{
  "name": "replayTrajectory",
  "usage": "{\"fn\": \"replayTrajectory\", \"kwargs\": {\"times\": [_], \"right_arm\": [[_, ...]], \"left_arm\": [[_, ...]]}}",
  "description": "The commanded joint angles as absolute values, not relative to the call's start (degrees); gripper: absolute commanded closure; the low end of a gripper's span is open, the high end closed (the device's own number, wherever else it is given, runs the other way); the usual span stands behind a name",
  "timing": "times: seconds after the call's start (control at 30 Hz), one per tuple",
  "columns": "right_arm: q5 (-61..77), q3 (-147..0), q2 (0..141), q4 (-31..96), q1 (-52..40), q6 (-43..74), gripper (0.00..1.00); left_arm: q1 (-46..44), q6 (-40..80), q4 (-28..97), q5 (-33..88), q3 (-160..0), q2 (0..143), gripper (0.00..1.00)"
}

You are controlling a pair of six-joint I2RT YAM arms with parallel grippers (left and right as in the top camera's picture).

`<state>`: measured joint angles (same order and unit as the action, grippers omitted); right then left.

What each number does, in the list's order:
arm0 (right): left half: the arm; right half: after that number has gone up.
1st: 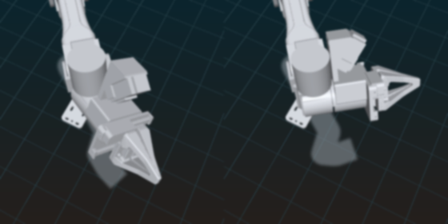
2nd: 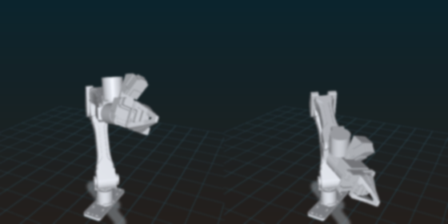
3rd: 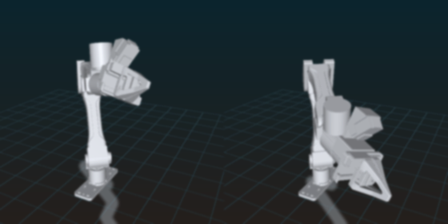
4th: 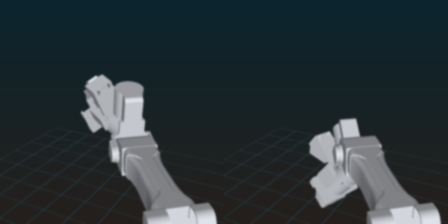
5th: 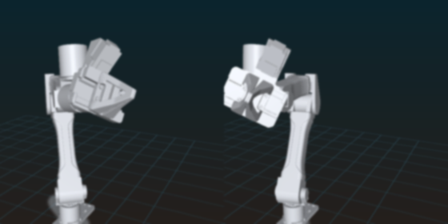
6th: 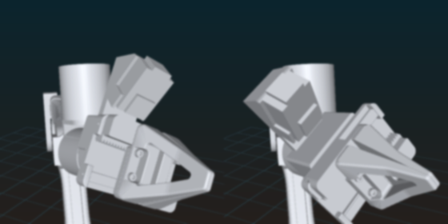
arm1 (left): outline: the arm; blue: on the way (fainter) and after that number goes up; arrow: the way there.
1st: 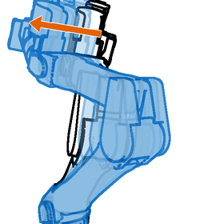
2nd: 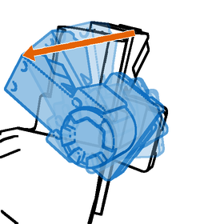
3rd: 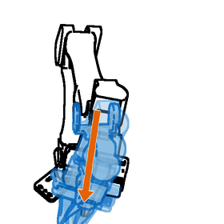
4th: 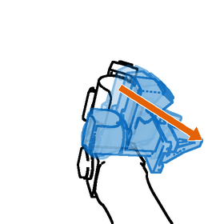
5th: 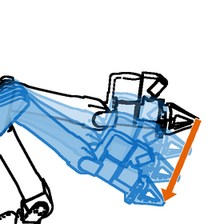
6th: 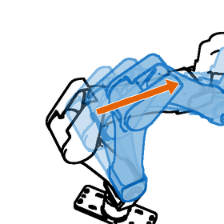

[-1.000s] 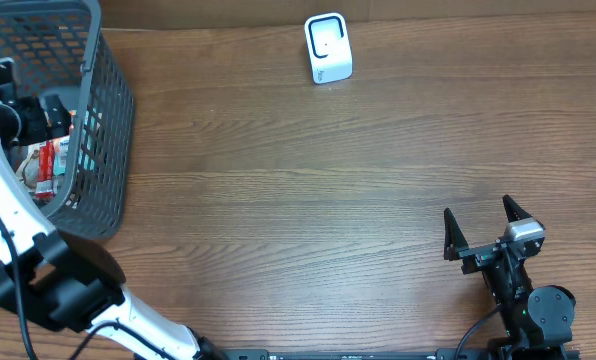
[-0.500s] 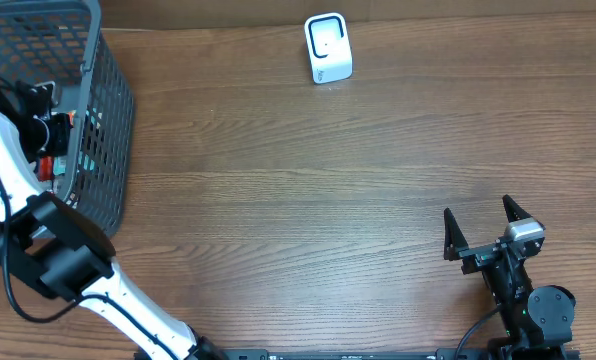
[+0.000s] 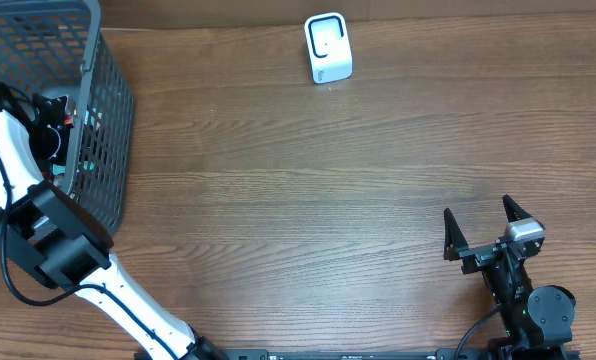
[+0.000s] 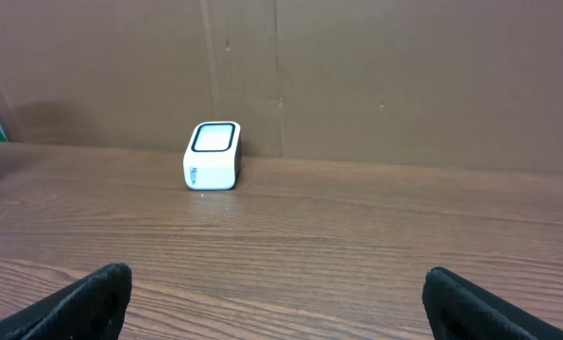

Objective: Scan the item barcode
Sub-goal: 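Reach the left gripper into the grey basket and grasp a snack packet, then lift the teal-orange snack packet out and carry it toward the scanner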

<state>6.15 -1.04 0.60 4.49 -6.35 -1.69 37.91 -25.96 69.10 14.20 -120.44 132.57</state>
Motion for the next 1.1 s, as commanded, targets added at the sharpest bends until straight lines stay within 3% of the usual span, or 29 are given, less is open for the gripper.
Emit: {"fn": "replayTrajectory", "kwargs": {"times": [0.0,0.13,0.43,1.07], "right_arm": [[6.3,-0.4,0.2,4.2,-6.0,-2.0,0.00],[6.3,-0.4,0.2,4.2,-6.0,-2.0,0.00],[6.3,-0.4,0.2,4.2,-6.0,-2.0,0.00],[6.3,-0.4,0.2,4.2,-6.0,-2.0,0.00]], "left_arm": [[37.9,-26.8,68.9,14.9,-121.3,133.7,0.32],[37.9,-26.6,69.0,14.9,-121.4,133.5,0.41],[37.9,-24.1,68.3,15.0,-123.9,127.7,0.50],[37.9,-12.9,65.4,14.6,-126.8,105.2,0.47]]}}
